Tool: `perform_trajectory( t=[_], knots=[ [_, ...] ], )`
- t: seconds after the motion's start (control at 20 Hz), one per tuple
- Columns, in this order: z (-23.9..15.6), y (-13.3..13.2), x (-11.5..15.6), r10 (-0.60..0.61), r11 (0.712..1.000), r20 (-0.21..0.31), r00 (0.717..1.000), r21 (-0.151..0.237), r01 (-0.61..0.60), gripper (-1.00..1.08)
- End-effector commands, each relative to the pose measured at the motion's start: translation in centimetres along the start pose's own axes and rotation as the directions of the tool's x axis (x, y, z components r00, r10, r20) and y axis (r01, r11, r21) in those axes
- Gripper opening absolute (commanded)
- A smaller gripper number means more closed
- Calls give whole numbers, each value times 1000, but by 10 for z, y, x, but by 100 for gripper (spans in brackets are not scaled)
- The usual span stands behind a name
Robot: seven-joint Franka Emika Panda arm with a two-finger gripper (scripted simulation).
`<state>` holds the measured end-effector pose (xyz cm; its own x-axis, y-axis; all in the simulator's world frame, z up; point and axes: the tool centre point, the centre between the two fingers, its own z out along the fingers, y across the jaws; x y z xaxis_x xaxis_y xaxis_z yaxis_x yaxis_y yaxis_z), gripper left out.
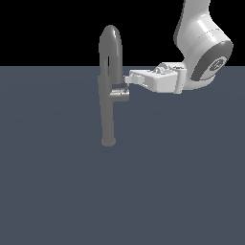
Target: Turn on the faucet by rotating a designated handle.
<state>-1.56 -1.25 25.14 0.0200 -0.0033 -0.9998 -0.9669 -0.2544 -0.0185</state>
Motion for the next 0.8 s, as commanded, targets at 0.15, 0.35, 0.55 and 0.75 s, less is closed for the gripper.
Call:
perform_trajectory(
  t=[0.15, 0.35, 0.55, 0.75],
  knots=[
    [0, 10, 11, 6, 1000, 3, 1000, -2, -6, -100],
    [0, 24, 31, 16, 1000, 7, 1000, -3, -16, -100],
    [0, 19, 25, -8, 1000, 1, 1000, -5, 8, -100],
    [0, 25, 54, 9, 1000, 5, 1000, -4, -9, -100]
  ],
)
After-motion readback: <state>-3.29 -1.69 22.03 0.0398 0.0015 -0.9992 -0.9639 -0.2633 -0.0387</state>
